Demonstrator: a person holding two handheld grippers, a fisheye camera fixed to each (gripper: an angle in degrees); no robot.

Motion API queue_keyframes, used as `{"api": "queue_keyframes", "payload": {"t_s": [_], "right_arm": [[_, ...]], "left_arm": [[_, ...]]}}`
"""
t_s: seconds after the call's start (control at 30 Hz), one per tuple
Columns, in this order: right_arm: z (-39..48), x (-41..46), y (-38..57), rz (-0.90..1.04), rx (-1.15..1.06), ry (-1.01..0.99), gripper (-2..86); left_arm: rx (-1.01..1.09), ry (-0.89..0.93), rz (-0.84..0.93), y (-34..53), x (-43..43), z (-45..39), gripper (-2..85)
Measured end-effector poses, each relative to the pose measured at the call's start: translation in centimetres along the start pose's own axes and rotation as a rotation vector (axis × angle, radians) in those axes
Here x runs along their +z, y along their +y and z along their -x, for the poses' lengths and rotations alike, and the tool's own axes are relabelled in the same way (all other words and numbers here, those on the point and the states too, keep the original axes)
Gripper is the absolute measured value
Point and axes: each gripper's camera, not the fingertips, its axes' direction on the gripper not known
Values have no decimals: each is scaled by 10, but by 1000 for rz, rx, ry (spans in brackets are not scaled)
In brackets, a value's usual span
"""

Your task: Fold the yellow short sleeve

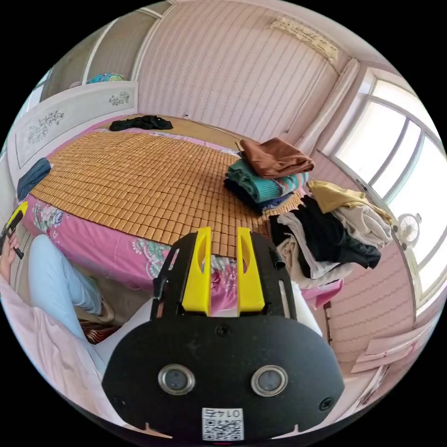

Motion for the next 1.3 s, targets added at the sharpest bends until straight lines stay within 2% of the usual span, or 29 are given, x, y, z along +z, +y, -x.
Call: {"api": "queue_keyframes", "payload": {"t_s": [0.1,0.27,0.47,0.6,0.67,0.73,0.83,1.0,1.2,1.3], "right_arm": [[-57,-13,16,-31,53,110,86],[-100,-3,-3,-43,-46,179,105],[-120,64,-38,108,-237,282,133],[-160,125,-30,325,-276,447,85],[-171,117,-19,244,-271,516,38],[-192,92,-4,163,-212,440,12],[-230,50,24,33,-108,229,3],[-285,-19,84,-202,-27,-9,2],[-329,-74,149,-395,-33,-236,5],[-339,-87,168,-417,-97,-368,6]], "left_arm": [[92,128,6,-55,60,-60,72],[251,369,30,-131,151,-178,73],[440,466,75,-195,225,-270,73],[519,517,93,-234,263,-310,77],[536,533,78,-253,279,-329,78],[535,537,73,-264,290,-342,79],[548,548,63,-279,308,-368,82],[615,485,20,-312,337,-422,97],[630,472,53,-351,377,-497,156],[676,445,-12,-362,365,-530,162]]}}
